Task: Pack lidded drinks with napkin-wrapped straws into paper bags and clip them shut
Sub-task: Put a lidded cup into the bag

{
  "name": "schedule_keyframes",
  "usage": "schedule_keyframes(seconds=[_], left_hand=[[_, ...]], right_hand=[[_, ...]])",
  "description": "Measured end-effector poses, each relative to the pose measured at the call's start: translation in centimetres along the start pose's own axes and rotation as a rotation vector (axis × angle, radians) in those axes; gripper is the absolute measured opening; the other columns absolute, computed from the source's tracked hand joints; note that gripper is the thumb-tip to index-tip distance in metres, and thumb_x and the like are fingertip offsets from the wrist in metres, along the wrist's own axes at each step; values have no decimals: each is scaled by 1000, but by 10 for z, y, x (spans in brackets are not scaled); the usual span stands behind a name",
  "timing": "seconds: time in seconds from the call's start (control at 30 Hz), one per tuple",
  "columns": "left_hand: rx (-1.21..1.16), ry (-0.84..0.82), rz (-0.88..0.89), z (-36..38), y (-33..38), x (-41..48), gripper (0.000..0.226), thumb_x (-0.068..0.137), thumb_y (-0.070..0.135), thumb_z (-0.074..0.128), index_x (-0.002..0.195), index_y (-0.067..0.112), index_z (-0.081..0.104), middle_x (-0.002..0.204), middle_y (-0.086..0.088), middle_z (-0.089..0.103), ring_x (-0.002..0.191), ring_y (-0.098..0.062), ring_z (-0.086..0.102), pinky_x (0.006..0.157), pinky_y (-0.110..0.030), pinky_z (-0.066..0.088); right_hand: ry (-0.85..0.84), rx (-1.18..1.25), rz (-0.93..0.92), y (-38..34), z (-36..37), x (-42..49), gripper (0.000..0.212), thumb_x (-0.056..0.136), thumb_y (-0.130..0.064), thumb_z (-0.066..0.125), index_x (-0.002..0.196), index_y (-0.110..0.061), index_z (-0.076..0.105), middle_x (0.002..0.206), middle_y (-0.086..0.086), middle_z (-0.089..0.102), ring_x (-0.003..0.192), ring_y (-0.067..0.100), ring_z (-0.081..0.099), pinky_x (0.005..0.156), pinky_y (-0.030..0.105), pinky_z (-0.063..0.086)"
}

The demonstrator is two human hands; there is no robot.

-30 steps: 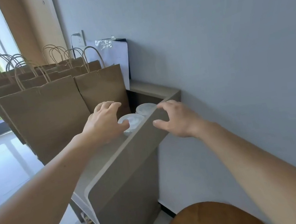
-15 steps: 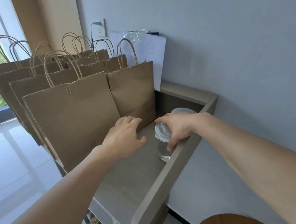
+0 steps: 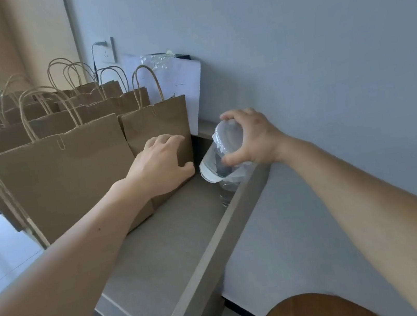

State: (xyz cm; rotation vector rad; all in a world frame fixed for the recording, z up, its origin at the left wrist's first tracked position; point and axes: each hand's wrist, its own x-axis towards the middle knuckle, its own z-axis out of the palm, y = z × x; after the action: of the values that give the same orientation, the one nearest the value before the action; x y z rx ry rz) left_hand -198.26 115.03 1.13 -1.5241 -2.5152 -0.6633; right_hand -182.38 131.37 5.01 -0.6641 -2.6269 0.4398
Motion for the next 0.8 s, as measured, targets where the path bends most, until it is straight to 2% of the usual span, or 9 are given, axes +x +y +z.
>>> schedule_keyframes(seconds=[0.17, 0.27, 0.37, 0.47, 0.57, 0.63, 0.7, 0.8], left_hand=[[-29, 24, 142, -3, 66, 5, 66, 89, 44, 57, 148, 23, 35, 153, 0, 37, 144, -23, 24, 105, -42, 35], [-48, -24, 230, 17, 117, -3, 68, 89, 45, 56, 150, 23, 33, 152, 1, 37, 143, -21, 25, 104, -37, 34], [-67, -75, 305, 52, 174, -17, 69, 87, 47, 57, 149, 24, 34, 149, 1, 40, 141, -20, 28, 103, -37, 36], [-66, -229, 371, 106, 229, -42, 71, 88, 47, 59, 149, 25, 33, 151, 0, 39, 141, -22, 29, 106, -39, 36], [-54, -427, 412, 168, 276, -74, 73, 89, 47, 58, 151, 24, 29, 154, 0, 35, 142, -22, 29, 107, -40, 36], [-50, -545, 419, 210, 302, -96, 73, 89, 46, 57, 152, 25, 28, 155, 0, 34, 142, -22, 29, 108, -40, 36], [-28, -655, 409, 247, 319, -123, 74, 88, 44, 59, 152, 25, 27, 155, -1, 34, 142, -23, 29, 109, -40, 34], [28, -837, 368, 294, 330, -167, 83, 82, 40, 66, 152, 23, 26, 154, -2, 34, 141, -24, 30, 107, -40, 36]], right_hand=[[207, 56, 99, 32, -76, -56, 88, 62, -41, 86, 138, -33, 43, 130, -3, 41, 122, 16, 41, 98, 28, 37], [244, 66, 206, 66, -109, -108, 87, 62, -43, 86, 137, -34, 44, 127, -7, 40, 117, 12, 43, 93, 28, 38], [213, 20, 317, 105, -119, -166, 91, 55, -51, 85, 135, -36, 44, 125, -8, 41, 114, 12, 43, 89, 28, 37], [147, -33, 454, 152, -106, -234, 97, 46, -59, 78, 134, -38, 44, 122, -7, 42, 113, 14, 44, 87, 31, 41], [67, -61, 589, 203, -83, -300, 94, 50, -56, 80, 135, -38, 42, 123, -7, 42, 119, 16, 43, 90, 34, 43], [12, -71, 663, 233, -66, -337, 94, 52, -54, 80, 136, -37, 41, 127, -6, 42, 121, 17, 41, 86, 34, 41], [-31, -64, 724, 256, -49, -368, 95, 53, -53, 78, 137, -37, 39, 130, -6, 40, 123, 17, 39, 82, 33, 38], [-77, -27, 771, 281, -24, -406, 95, 56, -55, 78, 139, -35, 37, 133, -5, 38, 125, 19, 37, 84, 34, 38]])
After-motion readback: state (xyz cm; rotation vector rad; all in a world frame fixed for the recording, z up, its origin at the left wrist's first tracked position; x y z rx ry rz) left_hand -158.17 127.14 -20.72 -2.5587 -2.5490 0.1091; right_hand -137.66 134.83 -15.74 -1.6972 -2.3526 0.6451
